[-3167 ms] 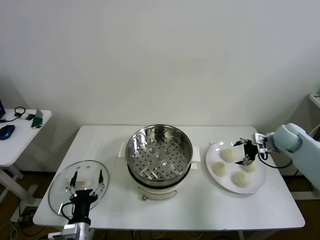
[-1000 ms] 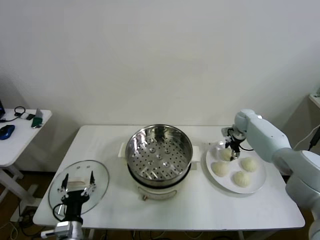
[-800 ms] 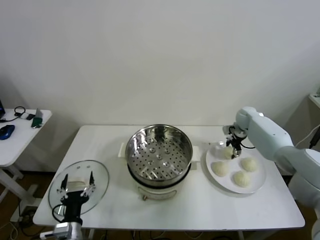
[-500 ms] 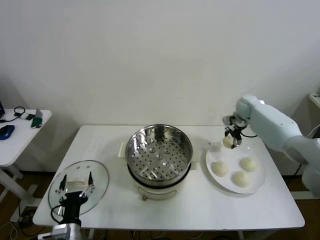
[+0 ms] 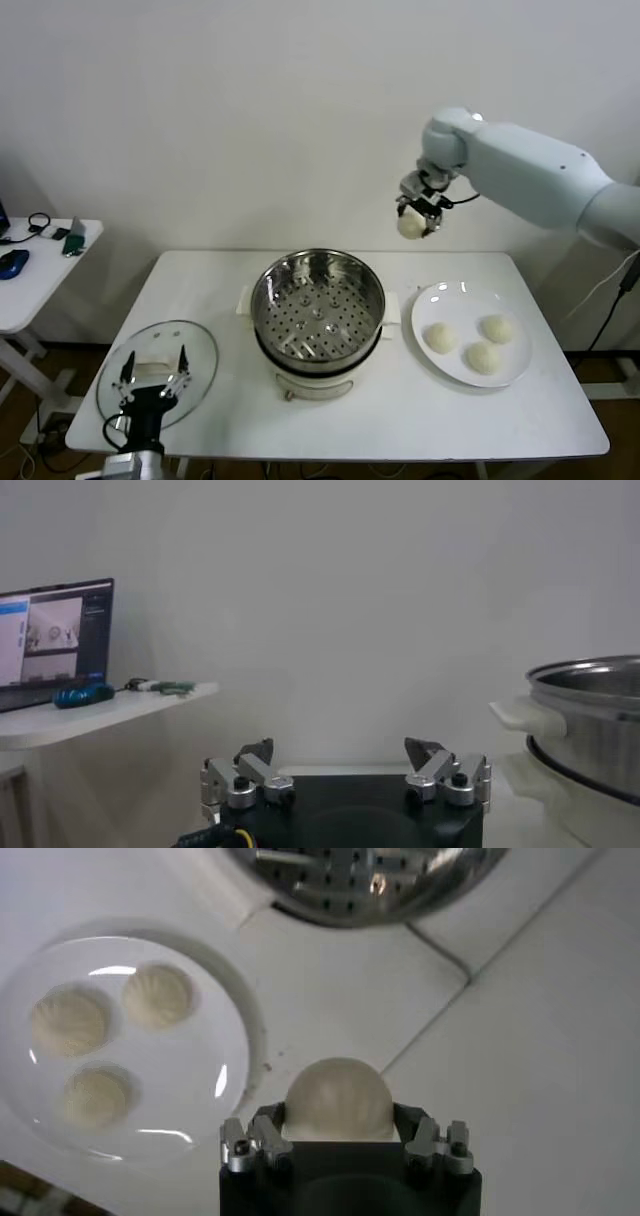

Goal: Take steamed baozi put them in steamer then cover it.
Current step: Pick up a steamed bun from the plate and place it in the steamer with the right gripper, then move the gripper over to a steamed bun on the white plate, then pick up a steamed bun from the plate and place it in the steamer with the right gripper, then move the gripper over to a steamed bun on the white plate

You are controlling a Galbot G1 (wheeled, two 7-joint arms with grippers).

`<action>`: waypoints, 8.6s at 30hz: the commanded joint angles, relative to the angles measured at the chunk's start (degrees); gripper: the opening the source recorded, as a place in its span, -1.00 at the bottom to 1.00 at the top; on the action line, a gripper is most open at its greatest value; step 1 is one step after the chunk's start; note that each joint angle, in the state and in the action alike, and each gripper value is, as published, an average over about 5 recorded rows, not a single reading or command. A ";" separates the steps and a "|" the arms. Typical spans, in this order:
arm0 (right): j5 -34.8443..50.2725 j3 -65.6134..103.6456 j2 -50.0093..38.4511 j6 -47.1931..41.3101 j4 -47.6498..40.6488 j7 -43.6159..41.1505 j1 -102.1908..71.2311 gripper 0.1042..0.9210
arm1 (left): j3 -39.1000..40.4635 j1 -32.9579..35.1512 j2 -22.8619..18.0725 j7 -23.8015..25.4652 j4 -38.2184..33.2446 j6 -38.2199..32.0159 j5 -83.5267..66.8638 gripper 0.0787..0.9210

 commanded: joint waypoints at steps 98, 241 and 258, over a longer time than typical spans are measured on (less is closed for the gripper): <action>15.06 10.84 -18.78 -27.01 -4.86 10.17 -32.77 0.76 | 0.37 2.62 1.27 0.15 -1.73 2.23 1.39 0.77; 24.02 -15.91 -33.69 -27.81 17.52 5.85 2.59 0.76 | 2.76 2.95 1.26 0.29 -2.34 1.74 2.94 0.77; 9.00 5.99 -36.18 -24.88 10.12 5.25 -28.06 0.76 | 1.73 4.98 -0.33 -0.07 -3.29 2.30 5.09 0.77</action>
